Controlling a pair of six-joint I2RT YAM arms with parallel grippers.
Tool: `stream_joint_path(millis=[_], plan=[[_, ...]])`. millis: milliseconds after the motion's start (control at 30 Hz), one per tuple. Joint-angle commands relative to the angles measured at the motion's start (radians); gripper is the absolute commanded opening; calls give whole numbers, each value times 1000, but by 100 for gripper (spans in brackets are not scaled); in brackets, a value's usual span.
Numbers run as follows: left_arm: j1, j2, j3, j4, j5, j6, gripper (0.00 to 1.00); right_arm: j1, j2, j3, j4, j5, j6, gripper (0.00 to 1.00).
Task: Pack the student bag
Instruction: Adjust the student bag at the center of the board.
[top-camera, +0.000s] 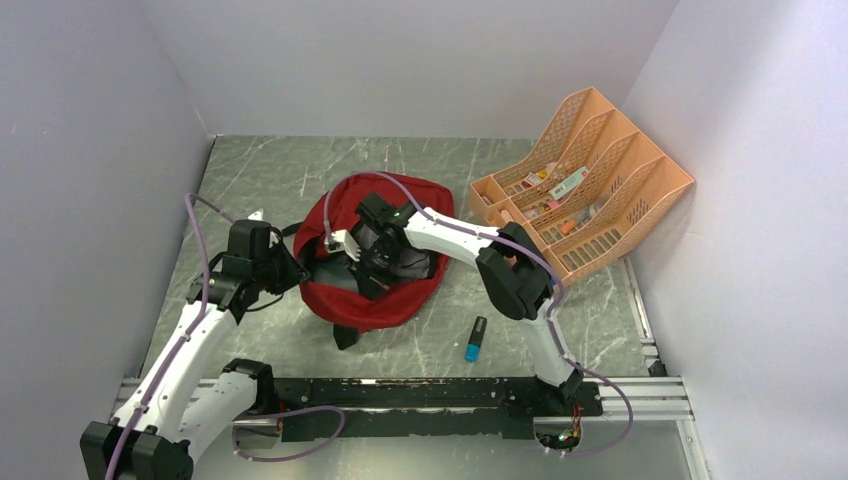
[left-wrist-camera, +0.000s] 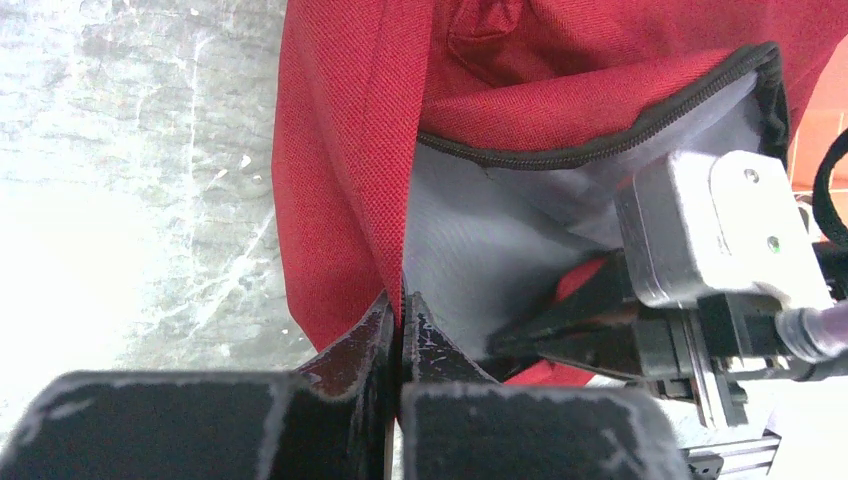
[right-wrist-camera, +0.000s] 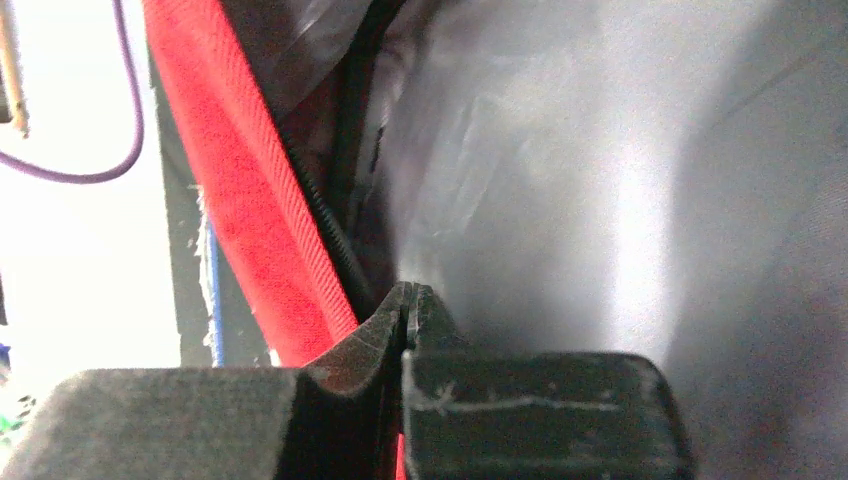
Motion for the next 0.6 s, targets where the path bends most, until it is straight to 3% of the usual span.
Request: stream_joint_path(millis=[0,267,567], plan=[[-5,10,28,-2,4,34,5,5,-83,-3,-160,-90,-82,0],[-5,22,-13,33,14,34,5,40,-205,-60,-176,-134,-51,0],[-5,41,-27,47,12,44,5,127,-287,-234,-121,-138,-2,0]])
